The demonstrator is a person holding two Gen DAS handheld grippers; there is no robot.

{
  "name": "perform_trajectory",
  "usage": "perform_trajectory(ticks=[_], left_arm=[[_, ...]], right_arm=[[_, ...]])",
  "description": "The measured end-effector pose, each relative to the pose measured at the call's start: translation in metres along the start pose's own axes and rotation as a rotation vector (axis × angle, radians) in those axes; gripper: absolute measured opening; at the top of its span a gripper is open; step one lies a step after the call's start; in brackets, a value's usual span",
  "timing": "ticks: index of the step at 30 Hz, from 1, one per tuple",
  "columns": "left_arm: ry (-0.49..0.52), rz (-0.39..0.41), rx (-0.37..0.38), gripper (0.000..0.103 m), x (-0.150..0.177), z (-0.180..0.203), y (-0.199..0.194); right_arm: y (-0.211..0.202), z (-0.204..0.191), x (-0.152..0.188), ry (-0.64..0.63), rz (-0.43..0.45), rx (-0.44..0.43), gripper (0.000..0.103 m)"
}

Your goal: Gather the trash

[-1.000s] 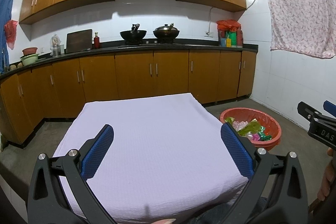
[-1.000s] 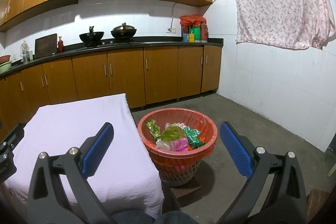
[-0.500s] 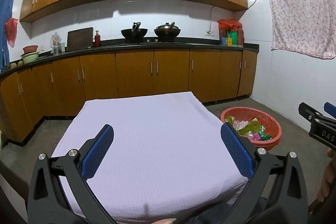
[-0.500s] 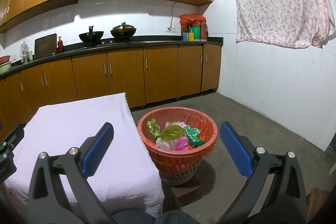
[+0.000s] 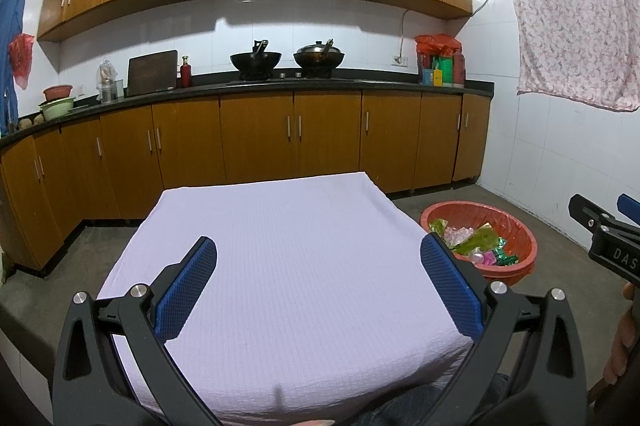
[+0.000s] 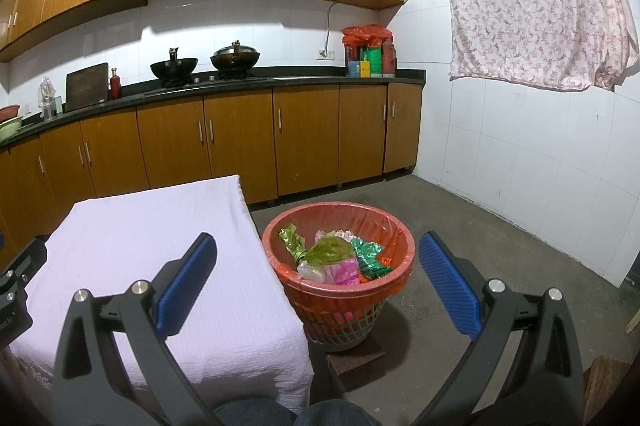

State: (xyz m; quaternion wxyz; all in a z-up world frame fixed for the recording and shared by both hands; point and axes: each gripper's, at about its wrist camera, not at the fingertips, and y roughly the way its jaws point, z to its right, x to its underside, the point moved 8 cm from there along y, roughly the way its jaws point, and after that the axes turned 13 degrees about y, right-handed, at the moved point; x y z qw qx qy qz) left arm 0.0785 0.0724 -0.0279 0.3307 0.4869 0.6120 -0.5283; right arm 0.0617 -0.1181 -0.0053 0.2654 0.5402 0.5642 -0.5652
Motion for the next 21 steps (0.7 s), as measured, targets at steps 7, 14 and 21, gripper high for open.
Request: perform_trajectory(ticks=[7,14,21], left_arm=[[0.001,-0.003,0.003,0.101,0.0020,0.0000,0.0006],[0.006,-0.005,-0.007,0.101,0.0032,-0.0007,0.0014],[-0.001,-0.011,-0.002,0.101,0.0052,-0.0021,0.0016]], right_arm=[[-0.0001,0.0000,-0.0004,0.000,-0.001,0.000,0.099],[-0.0003,0.0000,-0.0006,0.001,-0.001,0.000,0.099],[0.0000,0.0005,0.0027,0.004,-0.001,0.001,0.099]])
